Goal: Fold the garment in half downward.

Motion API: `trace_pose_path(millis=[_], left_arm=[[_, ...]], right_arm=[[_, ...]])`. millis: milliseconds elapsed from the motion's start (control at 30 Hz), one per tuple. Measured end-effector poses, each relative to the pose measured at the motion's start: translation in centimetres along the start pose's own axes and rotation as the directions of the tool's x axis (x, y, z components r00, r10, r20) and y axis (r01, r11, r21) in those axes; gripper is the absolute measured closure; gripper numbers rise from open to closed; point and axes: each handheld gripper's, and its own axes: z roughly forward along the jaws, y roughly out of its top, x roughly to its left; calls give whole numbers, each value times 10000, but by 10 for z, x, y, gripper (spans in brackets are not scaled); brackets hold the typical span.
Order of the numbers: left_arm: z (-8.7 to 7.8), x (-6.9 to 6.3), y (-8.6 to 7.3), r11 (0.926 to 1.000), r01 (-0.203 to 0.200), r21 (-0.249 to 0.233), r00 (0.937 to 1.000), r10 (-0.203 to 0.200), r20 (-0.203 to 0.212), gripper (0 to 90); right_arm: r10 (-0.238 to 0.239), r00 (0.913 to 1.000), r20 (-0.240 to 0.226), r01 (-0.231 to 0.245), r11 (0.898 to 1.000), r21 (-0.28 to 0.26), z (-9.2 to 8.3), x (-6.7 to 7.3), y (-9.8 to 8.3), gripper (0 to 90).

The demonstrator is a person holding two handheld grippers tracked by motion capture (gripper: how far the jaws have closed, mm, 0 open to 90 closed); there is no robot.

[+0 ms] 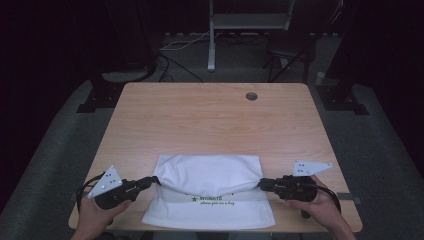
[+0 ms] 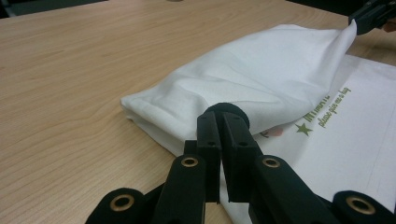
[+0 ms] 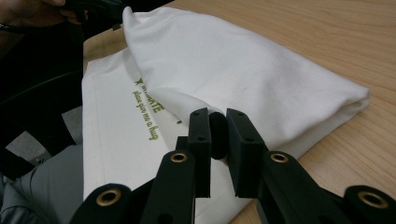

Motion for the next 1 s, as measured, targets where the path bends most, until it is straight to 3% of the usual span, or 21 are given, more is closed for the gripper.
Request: trace_pose_path(millis=[1000], left_arm=[[-11,-13,-10,10000,-28,-82,9999,29,98,866]], right_arm=[[-131,9998,-136,130,9999,-38,-7,12,-4,808]])
